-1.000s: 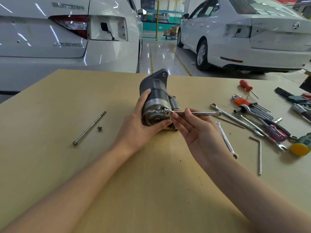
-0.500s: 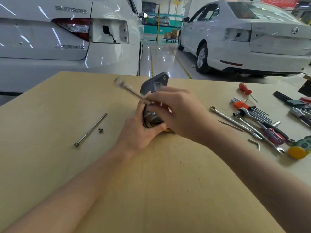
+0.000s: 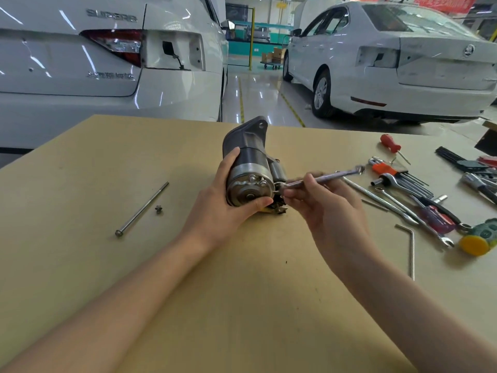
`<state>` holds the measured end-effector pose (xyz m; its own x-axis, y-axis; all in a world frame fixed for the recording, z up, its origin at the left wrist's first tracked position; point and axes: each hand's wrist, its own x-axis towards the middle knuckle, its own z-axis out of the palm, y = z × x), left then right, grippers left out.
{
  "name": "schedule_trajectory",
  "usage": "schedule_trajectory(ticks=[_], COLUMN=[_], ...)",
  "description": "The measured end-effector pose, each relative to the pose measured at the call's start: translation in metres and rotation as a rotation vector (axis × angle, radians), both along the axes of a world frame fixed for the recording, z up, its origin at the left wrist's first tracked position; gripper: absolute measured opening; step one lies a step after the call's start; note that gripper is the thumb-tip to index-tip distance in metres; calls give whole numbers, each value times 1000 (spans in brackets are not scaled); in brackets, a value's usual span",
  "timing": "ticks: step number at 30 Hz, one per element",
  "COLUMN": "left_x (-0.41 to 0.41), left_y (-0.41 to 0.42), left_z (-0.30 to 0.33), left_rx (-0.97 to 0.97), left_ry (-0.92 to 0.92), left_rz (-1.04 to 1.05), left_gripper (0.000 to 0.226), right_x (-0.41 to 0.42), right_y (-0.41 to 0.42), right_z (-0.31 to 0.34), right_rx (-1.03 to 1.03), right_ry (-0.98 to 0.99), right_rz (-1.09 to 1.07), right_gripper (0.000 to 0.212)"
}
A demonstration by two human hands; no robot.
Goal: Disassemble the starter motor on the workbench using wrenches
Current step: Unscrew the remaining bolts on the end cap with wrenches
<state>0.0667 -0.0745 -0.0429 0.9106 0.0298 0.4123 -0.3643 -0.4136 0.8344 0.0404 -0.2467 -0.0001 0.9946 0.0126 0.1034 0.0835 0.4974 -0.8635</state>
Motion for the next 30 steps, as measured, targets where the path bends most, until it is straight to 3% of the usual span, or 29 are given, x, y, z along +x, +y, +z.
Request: schedule_trajectory(ticks=[2, 6, 16, 19, 23, 28, 30], left_x=[-2, -2, -2, -2, -2, 3, 5], left_y=[-2, -2, -2, -3, -2, 2, 2], left_z=[1, 2, 2, -1, -2, -5, -5], left_rx=[3, -19, -26, -31, -12, 180, 269], left_ry=[-5, -16, -9, 12, 11, 50, 43], left_rz=[0, -13, -9, -6, 23, 81, 76], left_gripper=[101, 101, 100, 97, 91, 49, 46], right_x=[2, 3, 1, 1, 11, 19, 17], right_y=[-1, 5, 6, 6, 15, 46, 48], right_z=[-4, -7, -8, 2, 32, 46, 46], right_rx=[129, 184, 76, -263, -917, -1793, -1940], right_ry=[84, 86, -24, -274, -638, -1080, -1197], right_rz=[43, 91, 52, -44, -101, 62, 77], right_gripper=[4, 11, 5, 8, 5, 23, 21])
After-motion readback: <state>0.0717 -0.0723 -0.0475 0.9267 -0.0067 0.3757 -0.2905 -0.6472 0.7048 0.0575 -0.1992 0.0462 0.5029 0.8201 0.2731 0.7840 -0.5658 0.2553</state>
